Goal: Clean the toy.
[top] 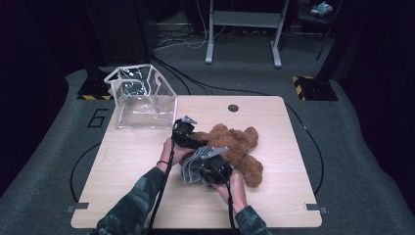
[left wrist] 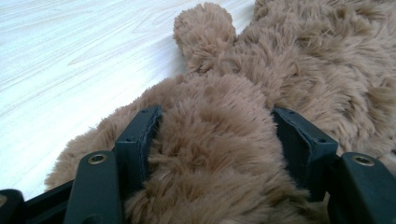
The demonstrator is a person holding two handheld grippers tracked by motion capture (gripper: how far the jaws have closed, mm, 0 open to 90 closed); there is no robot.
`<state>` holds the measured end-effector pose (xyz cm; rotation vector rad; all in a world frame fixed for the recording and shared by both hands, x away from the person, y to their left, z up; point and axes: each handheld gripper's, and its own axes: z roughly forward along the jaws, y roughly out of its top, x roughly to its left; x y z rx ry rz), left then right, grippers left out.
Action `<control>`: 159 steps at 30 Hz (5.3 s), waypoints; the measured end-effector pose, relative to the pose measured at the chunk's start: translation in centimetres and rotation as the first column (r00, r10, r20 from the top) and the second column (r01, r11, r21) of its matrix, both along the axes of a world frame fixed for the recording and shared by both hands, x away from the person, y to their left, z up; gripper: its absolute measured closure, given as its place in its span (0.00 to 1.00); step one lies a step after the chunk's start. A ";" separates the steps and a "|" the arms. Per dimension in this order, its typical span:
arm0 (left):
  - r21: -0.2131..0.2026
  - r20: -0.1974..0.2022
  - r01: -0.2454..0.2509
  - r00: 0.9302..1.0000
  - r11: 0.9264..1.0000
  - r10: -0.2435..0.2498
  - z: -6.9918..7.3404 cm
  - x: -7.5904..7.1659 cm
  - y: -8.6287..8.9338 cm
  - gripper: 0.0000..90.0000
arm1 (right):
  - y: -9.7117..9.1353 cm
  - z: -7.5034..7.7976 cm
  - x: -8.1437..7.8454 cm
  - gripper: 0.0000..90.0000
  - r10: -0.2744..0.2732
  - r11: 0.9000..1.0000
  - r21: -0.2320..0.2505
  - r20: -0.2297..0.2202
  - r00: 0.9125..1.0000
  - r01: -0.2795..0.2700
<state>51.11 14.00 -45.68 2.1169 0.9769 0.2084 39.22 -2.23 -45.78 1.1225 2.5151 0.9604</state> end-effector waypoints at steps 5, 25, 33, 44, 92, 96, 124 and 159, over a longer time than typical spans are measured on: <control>-0.002 0.003 0.000 1.000 1.000 0.000 0.0 0.0 0.0 0.40 | -2.6 2.0 0.2 0.86 -0.088 0.996 0.032 0.061 0.994 0.086; -0.021 0.004 0.002 1.000 1.000 -0.001 -0.3 0.1 0.2 0.40 | -6.7 2.2 -0.7 0.86 -0.151 0.988 0.000 0.044 0.987 0.152; -0.024 0.002 0.004 1.000 1.000 -0.004 -0.2 0.0 0.4 0.40 | -11.5 1.3 1.7 0.86 -0.348 0.933 -0.078 0.062 0.936 0.352; -0.042 0.028 -0.017 0.999 0.999 0.018 0.5 -0.6 0.4 0.38 | -15.7 0.3 -0.7 0.85 -0.424 0.905 -0.009 0.036 0.905 0.425; -0.011 0.085 -0.052 0.995 0.999 0.052 -5.6 -13.7 -7.4 0.17 | -19.8 -0.4 -2.3 0.83 -0.482 0.876 0.028 0.024 0.876 0.481; 0.006 0.095 -0.074 0.993 0.997 0.073 -6.0 -13.3 -8.0 0.22 | -20.0 -0.3 -2.3 0.83 -0.484 0.875 0.029 0.021 0.875 0.483; -0.043 0.216 -0.048 0.975 0.998 0.056 -4.5 -11.6 -7.1 0.78 | -20.9 -0.9 -2.5 0.83 -0.521 0.853 0.043 0.007 0.854 0.520; -0.134 0.299 0.078 0.954 0.988 -0.035 2.1 -5.4 -5.0 0.82 | -20.6 -1.0 -1.8 0.83 -0.523 0.852 0.028 -0.008 0.852 0.523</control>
